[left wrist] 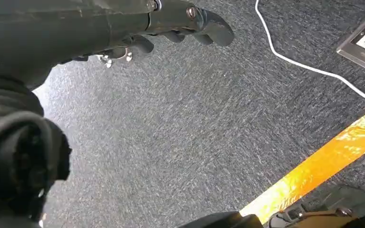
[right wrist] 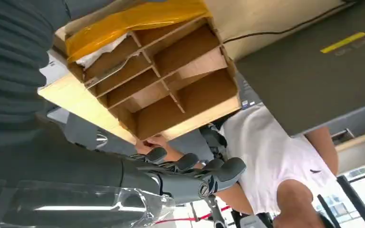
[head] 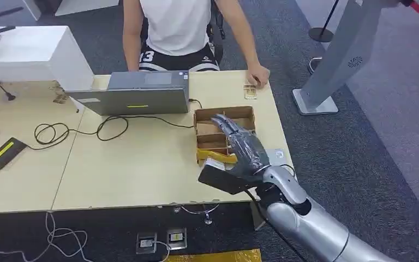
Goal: Pass the card to the sensor for recognition and then transmit it.
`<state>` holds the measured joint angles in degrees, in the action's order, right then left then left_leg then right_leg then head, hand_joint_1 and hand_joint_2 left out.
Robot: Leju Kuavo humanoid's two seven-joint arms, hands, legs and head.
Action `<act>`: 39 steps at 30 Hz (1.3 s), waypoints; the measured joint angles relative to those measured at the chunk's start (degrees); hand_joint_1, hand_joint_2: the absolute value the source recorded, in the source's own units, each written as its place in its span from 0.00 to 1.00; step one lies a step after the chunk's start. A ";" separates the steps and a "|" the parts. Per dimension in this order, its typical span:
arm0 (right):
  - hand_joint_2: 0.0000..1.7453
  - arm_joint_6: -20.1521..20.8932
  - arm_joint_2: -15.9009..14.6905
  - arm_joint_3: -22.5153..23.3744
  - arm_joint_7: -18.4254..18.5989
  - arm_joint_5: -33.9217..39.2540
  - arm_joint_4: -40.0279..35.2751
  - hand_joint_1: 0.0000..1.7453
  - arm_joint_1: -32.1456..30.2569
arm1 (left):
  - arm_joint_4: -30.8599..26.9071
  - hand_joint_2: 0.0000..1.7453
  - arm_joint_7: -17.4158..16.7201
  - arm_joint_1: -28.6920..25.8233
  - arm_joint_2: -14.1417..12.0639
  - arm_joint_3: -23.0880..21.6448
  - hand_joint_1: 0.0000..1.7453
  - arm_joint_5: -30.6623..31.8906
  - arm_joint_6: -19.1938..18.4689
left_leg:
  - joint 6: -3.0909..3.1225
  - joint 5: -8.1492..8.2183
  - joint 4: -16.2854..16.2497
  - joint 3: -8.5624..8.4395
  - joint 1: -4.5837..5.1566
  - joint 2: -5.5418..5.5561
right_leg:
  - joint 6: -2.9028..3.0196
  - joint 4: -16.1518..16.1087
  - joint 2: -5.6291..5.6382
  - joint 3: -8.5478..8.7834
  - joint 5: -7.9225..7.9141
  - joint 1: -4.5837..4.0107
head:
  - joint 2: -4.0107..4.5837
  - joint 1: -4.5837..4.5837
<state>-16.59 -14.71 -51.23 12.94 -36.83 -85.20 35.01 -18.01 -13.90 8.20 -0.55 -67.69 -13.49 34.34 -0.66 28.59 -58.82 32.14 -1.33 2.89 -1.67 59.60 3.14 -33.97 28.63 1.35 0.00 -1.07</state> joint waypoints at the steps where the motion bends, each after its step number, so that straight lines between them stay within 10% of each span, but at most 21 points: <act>1: 1.00 0.55 -0.11 -0.02 0.48 -0.42 0.00 0.00 -0.09 | 0.00 0.00 -0.04 0.00 0.00 0.00 0.00 0.00 0.00 | 0.00 0.00 0.00 0.00 0.00 0.00 | 0.00 0.00 0.00 0.00 0.00 0.00 | 0.00 -0.02; 20: 1.00 4.75 -0.72 -1.01 8.81 -19.63 4.77 0.00 0.71 | 0.00 0.00 -0.48 -0.50 0.02 0.00 0.00 -0.94 0.57 | 0.00 0.00 0.00 0.03 0.00 0.02 | 0.00 0.00 -0.02 0.00 0.00 0.00 | 0.00 -0.02; 39: 1.00 1.66 -1.05 0.26 11.19 -19.93 11.78 0.00 1.39 | -0.04 0.00 -0.48 -1.03 0.24 0.00 0.00 -1.92 0.96 | 0.00 0.00 0.00 0.03 0.00 0.02 | 0.00 0.00 -0.02 0.00 0.00 0.00 | 0.00 0.00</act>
<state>-14.93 -15.76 -50.97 24.13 -56.76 -73.42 36.40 -18.05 -14.38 7.16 -0.31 -67.69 -15.41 35.30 -0.65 28.59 -58.82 32.17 -1.33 2.91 -1.67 59.60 3.12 -33.97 28.63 1.35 0.00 -1.07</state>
